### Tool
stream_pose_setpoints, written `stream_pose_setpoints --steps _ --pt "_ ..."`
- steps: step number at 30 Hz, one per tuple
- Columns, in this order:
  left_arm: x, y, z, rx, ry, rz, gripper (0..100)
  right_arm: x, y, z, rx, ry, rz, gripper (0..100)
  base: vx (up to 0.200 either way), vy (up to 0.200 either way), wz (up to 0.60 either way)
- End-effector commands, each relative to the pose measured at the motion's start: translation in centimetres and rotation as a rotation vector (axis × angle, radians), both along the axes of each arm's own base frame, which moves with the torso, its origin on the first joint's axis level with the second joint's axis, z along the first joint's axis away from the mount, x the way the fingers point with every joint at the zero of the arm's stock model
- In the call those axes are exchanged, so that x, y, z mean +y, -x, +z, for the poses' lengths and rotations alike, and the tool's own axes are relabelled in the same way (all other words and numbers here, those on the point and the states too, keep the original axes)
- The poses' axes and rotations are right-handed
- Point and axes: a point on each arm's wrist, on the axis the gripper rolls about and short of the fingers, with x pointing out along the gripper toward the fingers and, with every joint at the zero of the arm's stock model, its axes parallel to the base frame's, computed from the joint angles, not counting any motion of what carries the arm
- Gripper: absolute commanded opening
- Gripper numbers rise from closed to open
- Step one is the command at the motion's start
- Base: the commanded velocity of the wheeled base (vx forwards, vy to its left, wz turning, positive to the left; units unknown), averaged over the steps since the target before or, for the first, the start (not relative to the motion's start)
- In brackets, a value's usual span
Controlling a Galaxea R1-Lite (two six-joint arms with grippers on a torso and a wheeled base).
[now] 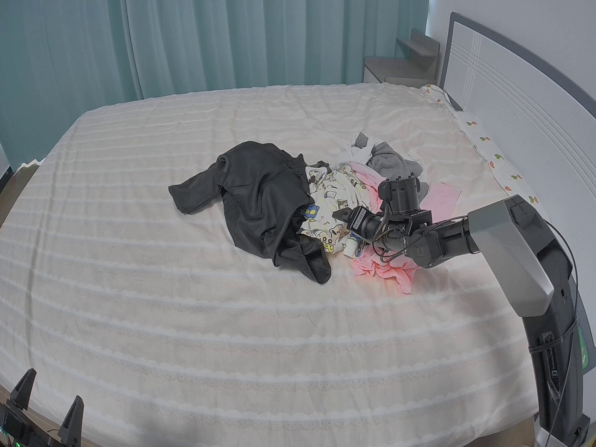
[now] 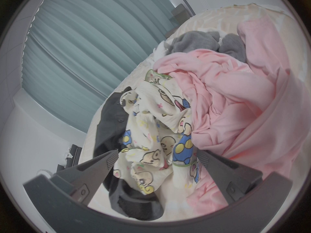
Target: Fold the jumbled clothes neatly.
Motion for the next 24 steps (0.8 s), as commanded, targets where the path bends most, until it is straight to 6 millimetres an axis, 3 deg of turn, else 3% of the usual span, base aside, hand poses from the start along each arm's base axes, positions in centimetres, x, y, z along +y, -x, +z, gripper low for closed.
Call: stream_pose_setpoints --steps 1,12,13,24 --pt "0.0 0.0 -0.3 -0.006 0.002 0.001 100 0.4 -1.1 -2.9 0.034 0.020 -0.018 100 0.000 0.000 0.00" --pt "0.0 0.0 -0.3 -0.006 0.002 0.001 100 0.6 -2.6 -3.5 0.034 0.039 -0.068 100 0.000 0.000 0.00" --pt "0.0 0.0 -0.3 -0.006 0.002 0.001 100 0.6 -2.5 -3.5 0.039 0.041 -0.067 0 0.000 0.000 0.00" --pt "0.0 0.0 -0.3 -0.006 0.002 0.002 100 0.1 -2.2 -3.5 0.096 0.098 -0.127 0 0.000 0.000 0.00"
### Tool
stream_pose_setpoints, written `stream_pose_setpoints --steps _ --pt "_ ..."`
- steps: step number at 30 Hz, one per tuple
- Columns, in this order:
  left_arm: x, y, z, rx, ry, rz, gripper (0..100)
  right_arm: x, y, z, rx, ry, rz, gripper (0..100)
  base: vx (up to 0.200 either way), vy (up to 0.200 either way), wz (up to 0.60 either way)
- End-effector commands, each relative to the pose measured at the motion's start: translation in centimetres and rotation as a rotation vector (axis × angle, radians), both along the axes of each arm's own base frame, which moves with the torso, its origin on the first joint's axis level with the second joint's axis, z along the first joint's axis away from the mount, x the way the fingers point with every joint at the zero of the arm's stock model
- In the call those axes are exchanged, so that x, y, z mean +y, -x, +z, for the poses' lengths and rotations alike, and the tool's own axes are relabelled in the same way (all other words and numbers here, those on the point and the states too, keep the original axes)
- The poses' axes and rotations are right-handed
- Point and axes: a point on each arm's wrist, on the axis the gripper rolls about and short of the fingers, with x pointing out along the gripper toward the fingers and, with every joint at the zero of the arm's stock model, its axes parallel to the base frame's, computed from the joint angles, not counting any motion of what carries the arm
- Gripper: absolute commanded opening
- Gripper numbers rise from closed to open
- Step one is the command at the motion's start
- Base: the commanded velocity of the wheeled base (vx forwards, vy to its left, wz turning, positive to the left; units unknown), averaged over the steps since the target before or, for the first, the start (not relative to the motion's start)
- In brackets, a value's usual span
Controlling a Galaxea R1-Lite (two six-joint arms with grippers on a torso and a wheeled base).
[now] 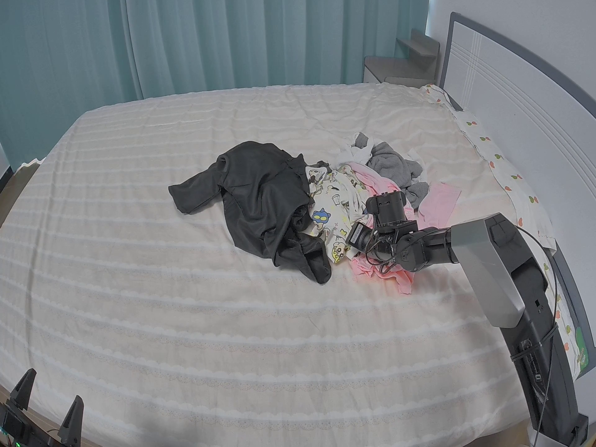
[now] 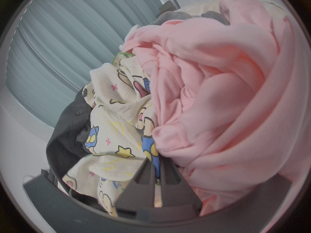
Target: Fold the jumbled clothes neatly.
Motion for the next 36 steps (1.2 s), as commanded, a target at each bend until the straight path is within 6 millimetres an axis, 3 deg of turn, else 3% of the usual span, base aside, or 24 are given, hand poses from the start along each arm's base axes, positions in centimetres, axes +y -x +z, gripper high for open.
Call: stream_pose_setpoints --steps 1,6,14,21,31,36 --pt "0.0 0.0 -0.3 -0.006 0.000 0.001 100 -0.4 0.0 1.1 -0.007 0.001 -0.015 0 0.000 0.000 0.00" --pt "0.0 0.0 -0.3 -0.008 0.000 0.001 100 -1.0 1.1 2.5 0.013 0.005 -0.036 0 0.000 0.000 0.00" --pt "0.0 0.0 -0.3 -0.006 0.000 0.001 100 -1.4 6.3 7.0 0.020 -0.021 0.007 0 0.000 0.000 0.00" --pt "0.0 0.0 -0.3 -0.006 0.000 0.001 100 -1.2 10.4 8.7 -0.040 -0.064 0.094 0 0.000 0.000 0.00" --pt "0.0 0.0 -0.3 -0.008 0.000 0.001 100 -0.9 14.3 11.3 -0.117 -0.064 0.162 0 0.000 0.000 0.00" --pt "0.0 0.0 -0.3 -0.008 0.000 0.001 100 -1.4 16.9 10.8 -0.080 -0.007 0.207 0 0.000 0.000 0.00"
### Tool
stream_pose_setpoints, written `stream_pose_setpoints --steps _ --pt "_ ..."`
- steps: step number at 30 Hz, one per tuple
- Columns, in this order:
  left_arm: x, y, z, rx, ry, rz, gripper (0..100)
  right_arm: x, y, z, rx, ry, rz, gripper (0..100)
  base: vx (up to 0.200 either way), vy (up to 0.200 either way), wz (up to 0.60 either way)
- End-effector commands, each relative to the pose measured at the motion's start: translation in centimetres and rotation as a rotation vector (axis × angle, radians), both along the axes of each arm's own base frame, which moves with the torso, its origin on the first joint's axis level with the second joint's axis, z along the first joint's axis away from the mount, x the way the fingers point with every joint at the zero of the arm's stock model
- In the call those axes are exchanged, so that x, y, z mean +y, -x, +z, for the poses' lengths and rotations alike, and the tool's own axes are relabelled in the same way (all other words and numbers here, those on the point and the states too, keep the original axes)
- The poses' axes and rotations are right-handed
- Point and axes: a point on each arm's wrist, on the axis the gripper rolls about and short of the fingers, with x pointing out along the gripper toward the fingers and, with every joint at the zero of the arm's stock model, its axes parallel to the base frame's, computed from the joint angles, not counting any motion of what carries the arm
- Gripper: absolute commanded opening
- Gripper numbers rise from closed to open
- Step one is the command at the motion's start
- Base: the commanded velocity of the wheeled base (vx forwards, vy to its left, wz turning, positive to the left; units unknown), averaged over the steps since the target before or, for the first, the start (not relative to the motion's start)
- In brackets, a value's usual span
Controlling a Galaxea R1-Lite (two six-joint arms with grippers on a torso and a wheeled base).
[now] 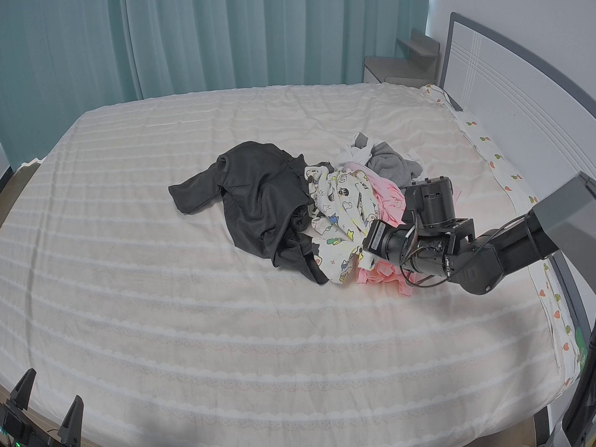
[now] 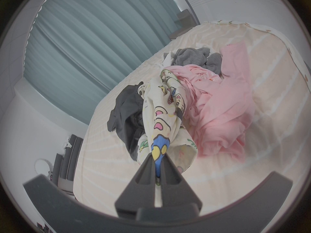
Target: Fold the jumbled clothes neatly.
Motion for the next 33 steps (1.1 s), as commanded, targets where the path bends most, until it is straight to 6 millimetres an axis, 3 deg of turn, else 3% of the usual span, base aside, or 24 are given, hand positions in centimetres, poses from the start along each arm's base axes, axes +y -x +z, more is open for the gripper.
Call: stream_pose_setpoints --steps 1,6,15,16,18,27,33 --pt "0.0 0.0 -0.3 -0.007 0.000 0.000 100 -0.4 3.5 1.0 0.004 0.038 0.055 0 0.000 0.000 0.00" --pt "0.0 0.0 -0.3 -0.007 0.000 0.000 100 -0.1 5.4 -2.1 0.100 0.088 0.120 0 0.000 0.000 0.00" --pt "0.0 0.0 -0.3 -0.007 0.000 0.000 100 1.2 5.5 -6.6 0.134 0.106 0.164 0 0.000 0.000 0.00" --pt "0.0 0.0 -0.3 -0.007 0.000 0.000 100 1.4 5.3 -7.4 0.145 0.112 0.165 100 0.000 0.000 0.00" --pt "0.0 0.0 -0.3 -0.007 0.000 0.000 100 1.8 5.4 -8.4 0.152 0.116 0.177 100 0.000 0.000 0.00" --pt "0.0 0.0 -0.3 -0.007 0.000 0.001 100 1.9 6.2 -8.5 0.104 0.091 0.189 100 0.000 0.000 0.00" --pt "0.0 0.0 -0.3 -0.007 0.000 0.000 100 -1.0 5.1 -9.0 0.106 0.083 0.106 100 0.000 0.000 0.00"
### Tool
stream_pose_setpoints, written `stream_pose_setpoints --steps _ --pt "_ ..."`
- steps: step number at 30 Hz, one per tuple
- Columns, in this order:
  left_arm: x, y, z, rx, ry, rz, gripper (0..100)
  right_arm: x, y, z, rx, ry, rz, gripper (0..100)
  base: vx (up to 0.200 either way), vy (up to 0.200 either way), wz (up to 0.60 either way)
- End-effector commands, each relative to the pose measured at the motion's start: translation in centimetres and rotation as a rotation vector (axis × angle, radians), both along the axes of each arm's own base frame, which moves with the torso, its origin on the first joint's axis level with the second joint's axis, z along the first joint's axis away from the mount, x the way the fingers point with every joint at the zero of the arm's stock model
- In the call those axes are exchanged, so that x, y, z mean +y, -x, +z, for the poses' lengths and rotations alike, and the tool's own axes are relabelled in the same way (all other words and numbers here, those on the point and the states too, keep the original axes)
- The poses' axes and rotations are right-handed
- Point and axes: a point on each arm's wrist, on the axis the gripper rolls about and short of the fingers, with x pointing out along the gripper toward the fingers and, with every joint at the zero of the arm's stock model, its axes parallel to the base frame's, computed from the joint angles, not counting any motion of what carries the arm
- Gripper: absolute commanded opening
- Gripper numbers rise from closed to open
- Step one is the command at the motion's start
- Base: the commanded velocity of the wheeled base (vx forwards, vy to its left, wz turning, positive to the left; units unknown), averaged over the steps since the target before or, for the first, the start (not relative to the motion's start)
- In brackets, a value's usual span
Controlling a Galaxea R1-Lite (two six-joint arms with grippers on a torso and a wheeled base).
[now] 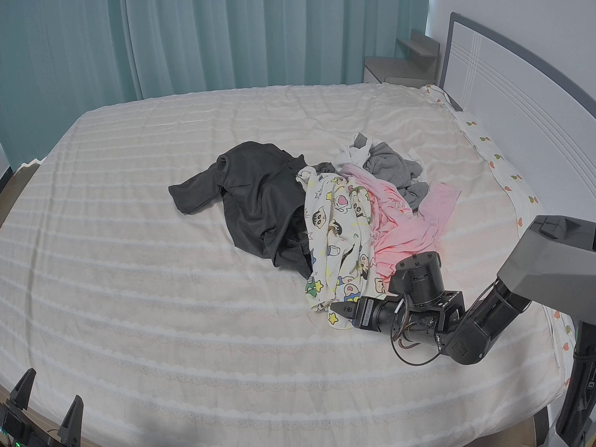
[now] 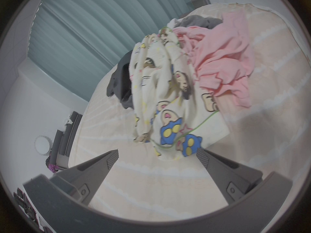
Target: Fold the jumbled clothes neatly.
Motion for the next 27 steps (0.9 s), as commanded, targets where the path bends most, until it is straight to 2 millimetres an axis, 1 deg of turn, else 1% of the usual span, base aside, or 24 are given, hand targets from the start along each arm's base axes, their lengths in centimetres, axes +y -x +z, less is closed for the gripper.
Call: stream_pose_setpoints --steps 1,4,7,11,15,18,20,21,23,27 --pt "0.0 0.1 -0.3 -0.006 0.000 0.000 100 -2.4 -0.8 -0.7 0.019 0.011 -0.070 100 0.000 0.000 0.00" --pt "0.0 0.1 -0.3 -0.006 0.000 0.000 100 -4.2 -1.7 -0.9 0.016 0.009 -0.121 100 0.000 0.000 0.00" --pt "0.0 0.1 -0.3 -0.006 0.000 0.000 100 -4.9 -2.3 -1.4 0.020 0.004 -0.138 100 0.000 0.000 0.00" --pt "0.0 0.1 -0.3 -0.006 0.000 0.000 100 -4.8 -2.8 -2.0 0.013 -0.001 -0.118 100 0.000 0.000 0.00" --pt "0.0 0.0 -0.3 -0.006 0.000 0.001 100 -4.1 -4.0 -2.6 0.003 -0.022 -0.055 100 0.000 0.000 0.00" --pt "0.0 0.0 -0.3 -0.006 0.002 0.001 100 -3.7 -5.0 -2.6 -0.021 -0.028 -0.040 100 0.000 0.000 0.00" --pt "0.0 0.0 -0.3 -0.006 0.002 0.001 100 -3.8 -5.7 -2.7 -0.042 -0.012 -0.032 100 0.000 0.000 0.00" --pt "0.0 0.0 -0.3 -0.006 0.002 0.001 100 -3.8 -5.7 -2.7 -0.042 -0.012 -0.032 100 0.000 0.000 0.00" --pt "0.0 0.0 -0.3 -0.006 0.000 0.001 100 -4.0 -6.4 -3.2 -0.057 0.014 -0.026 100 0.000 0.000 0.00" --pt "0.0 0.0 -0.3 -0.006 0.002 0.001 100 -4.7 -6.8 -3.4 -0.057 0.020 -0.038 100 0.000 0.000 0.00"
